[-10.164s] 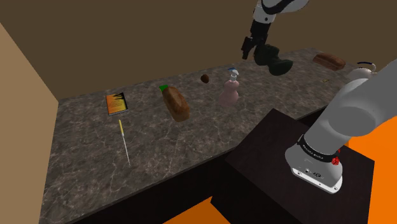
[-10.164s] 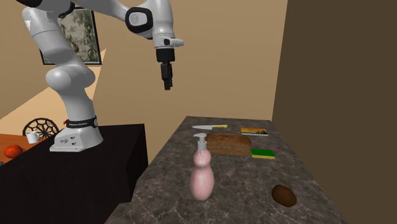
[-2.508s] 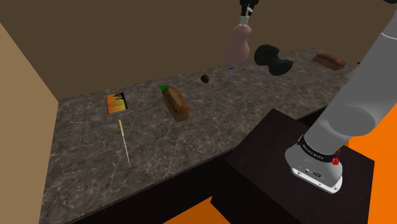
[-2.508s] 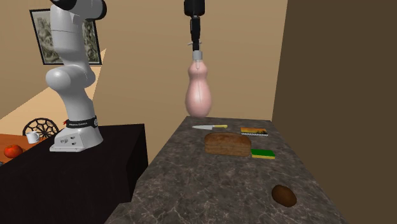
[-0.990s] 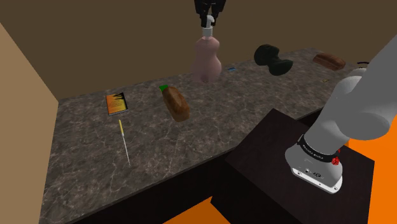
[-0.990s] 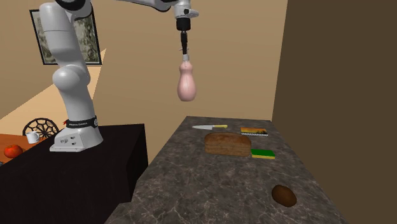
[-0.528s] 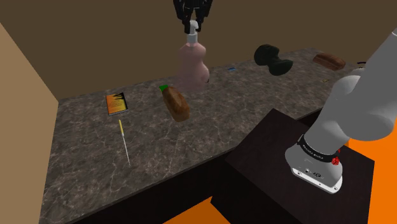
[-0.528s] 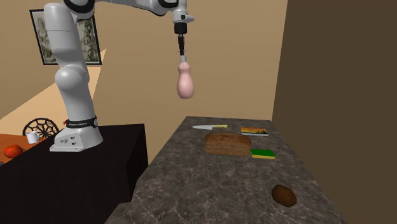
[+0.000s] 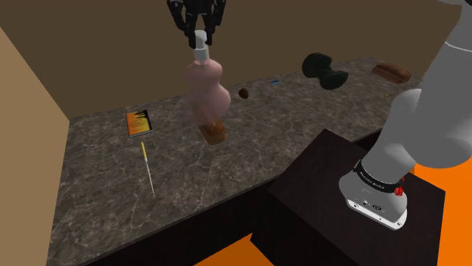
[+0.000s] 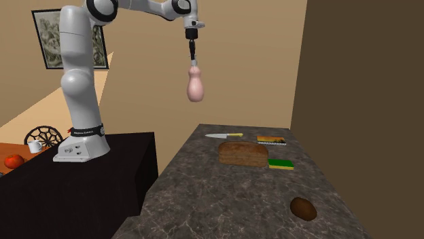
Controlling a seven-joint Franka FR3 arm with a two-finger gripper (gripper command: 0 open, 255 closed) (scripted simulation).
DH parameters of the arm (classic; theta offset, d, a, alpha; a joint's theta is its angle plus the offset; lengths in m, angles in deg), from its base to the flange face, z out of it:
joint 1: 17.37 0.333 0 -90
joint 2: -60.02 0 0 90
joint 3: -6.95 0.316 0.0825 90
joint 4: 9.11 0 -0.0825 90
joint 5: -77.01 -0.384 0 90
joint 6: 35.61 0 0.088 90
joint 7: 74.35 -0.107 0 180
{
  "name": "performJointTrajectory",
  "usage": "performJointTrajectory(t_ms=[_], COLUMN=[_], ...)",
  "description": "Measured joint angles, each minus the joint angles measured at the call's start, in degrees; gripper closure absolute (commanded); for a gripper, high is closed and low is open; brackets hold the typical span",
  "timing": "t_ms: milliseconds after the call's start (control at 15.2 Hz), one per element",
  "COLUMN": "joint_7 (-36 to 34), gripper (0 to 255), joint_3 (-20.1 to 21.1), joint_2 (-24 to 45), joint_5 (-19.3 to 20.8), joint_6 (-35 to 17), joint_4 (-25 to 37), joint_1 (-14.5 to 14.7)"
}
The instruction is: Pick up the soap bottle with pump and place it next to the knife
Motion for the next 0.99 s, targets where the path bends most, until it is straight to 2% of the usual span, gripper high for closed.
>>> performJointTrajectory(t_ms=[330, 594, 726, 990], joint_7=[-6.28, -10.55, -11.69, -12.2], gripper=[255, 255, 255, 255], joint_3=[2.46, 3.7, 3.94, 4.04], joint_2=[7.38, 16.21, 17.51, 16.34], joint_5=[1.77, 3.93, 4.27, 4.06], joint_6=[3.05, 7.72, 7.95, 4.62], joint_4=[10.16, 23.41, 24.86, 20.33], joint_1=[4.33, 8.63, 9.68, 9.55])
